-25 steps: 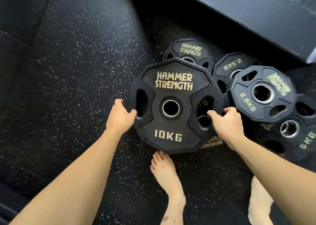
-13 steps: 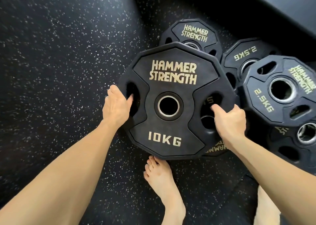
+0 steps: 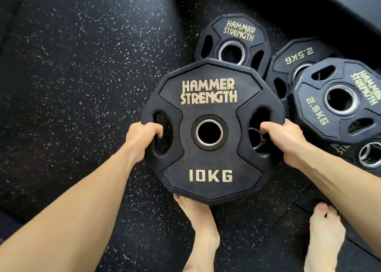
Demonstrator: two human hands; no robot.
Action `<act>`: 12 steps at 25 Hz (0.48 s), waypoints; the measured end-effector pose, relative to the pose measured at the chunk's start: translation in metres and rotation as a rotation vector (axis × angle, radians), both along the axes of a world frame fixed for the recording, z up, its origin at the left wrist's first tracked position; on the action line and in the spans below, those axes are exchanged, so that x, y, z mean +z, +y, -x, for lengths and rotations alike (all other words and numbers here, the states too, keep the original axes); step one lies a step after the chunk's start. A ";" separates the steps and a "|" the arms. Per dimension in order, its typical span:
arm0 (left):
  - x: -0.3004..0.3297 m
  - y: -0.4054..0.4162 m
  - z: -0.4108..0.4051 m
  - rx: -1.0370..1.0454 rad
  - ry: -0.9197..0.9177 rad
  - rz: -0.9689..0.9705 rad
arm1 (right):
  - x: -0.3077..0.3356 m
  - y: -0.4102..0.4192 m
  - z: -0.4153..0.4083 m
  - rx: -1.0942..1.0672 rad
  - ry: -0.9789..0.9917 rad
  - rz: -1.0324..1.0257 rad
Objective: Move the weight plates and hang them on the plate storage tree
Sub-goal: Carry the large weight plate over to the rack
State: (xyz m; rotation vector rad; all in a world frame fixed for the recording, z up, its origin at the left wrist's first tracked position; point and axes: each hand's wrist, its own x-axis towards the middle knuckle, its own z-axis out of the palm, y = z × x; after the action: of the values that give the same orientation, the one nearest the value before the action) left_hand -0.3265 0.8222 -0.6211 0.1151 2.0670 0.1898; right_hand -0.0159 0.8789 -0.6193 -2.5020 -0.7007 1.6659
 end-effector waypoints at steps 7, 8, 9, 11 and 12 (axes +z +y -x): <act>0.056 -0.040 -0.015 0.227 -0.172 -0.130 | 0.055 -0.015 -0.022 0.072 0.179 0.025; 0.078 -0.044 -0.017 0.214 -0.177 -0.155 | 0.073 -0.018 -0.024 0.087 0.186 0.007; 0.103 -0.049 -0.018 0.202 -0.183 -0.185 | 0.095 -0.021 -0.024 0.086 0.194 -0.014; 0.161 -0.060 -0.021 0.219 -0.206 -0.243 | 0.149 -0.026 -0.026 0.053 0.208 -0.061; 0.193 -0.065 -0.023 0.243 -0.237 -0.283 | 0.179 -0.027 -0.027 0.030 0.210 -0.084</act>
State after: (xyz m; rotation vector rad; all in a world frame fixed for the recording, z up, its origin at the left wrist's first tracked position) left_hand -0.3036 0.7570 -0.4283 0.0118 1.8038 0.6167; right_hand 0.0110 0.8517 -0.4405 -2.2289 -0.7717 1.8331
